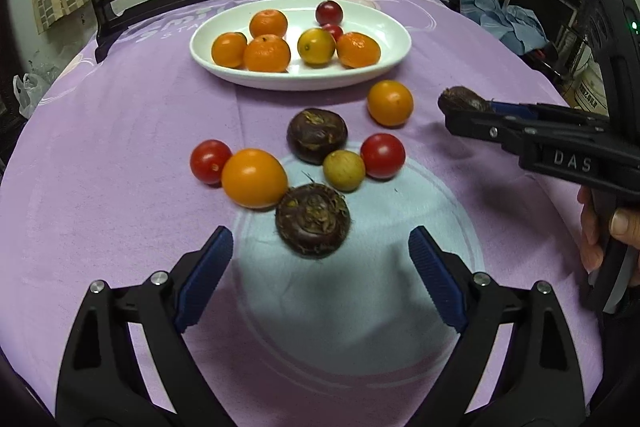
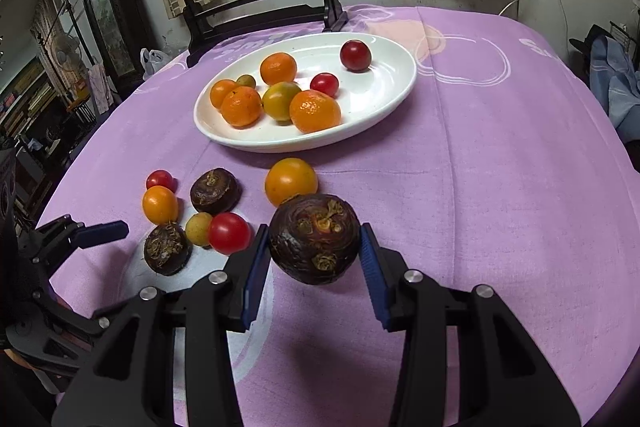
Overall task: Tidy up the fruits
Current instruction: 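Grasp a dark brown wrinkled fruit with the right gripper while the left gripper grasps another, then carry both dark brown fruits into the white plate and open both grippers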
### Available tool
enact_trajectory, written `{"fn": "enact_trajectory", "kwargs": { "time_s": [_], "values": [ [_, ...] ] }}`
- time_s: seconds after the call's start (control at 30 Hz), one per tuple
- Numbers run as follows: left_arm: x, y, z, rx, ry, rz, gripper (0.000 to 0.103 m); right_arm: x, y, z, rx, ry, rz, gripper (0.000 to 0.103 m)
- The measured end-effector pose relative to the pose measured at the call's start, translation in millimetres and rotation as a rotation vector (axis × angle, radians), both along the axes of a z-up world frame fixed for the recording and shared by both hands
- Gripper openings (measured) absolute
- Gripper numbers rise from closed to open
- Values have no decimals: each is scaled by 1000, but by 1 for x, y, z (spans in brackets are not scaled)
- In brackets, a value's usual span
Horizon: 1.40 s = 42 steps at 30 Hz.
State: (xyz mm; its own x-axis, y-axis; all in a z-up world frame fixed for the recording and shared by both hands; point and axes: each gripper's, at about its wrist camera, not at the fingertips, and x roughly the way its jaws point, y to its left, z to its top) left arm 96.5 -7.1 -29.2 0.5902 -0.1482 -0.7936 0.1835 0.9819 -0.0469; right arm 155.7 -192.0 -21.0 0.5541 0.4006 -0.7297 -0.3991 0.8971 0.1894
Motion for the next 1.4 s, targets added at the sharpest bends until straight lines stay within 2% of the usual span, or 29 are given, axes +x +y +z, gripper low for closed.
{"fn": "enact_trajectory", "kwargs": {
  "time_s": [0.07, 0.13, 0.17, 0.37, 0.43, 0.57, 0.63, 0.87, 1.13, 1.27, 1.4],
  "values": [
    [0, 0, -2, -6, 7, 4, 85, 1, 0, -1, -2, 3, -1, 44],
    [3, 1, -6, -14, 27, 10, 66, 0, 1, 0, 0, 3, 4, 44],
    [5, 3, -9, -24, 45, 10, 61, -1, 2, 0, 3, 0, 9, 44],
    [12, 5, -14, -13, 12, 33, 53, -4, 7, 1, 2, -1, 30, 44],
    [13, 4, -14, -5, -1, 29, 44, -4, 8, 0, -1, -1, 33, 44],
    [13, 5, -12, -8, 3, 29, 43, -4, 6, 1, 6, -5, 27, 44],
    [12, 8, -7, -46, -2, 33, 43, -4, 5, 2, 11, -8, 24, 44],
    [3, 16, 25, -122, -86, 56, 43, -9, 3, 11, 44, -63, 25, 44],
    [20, 10, 61, -117, -126, 56, 43, -20, 1, 32, 90, -175, 19, 45],
    [28, 12, 69, -135, -139, 75, 43, -21, 1, 40, 119, -175, 18, 45],
    [44, 12, 76, -118, -147, 85, 43, -13, 2, 50, 116, -185, -19, 45]
  ]
}}
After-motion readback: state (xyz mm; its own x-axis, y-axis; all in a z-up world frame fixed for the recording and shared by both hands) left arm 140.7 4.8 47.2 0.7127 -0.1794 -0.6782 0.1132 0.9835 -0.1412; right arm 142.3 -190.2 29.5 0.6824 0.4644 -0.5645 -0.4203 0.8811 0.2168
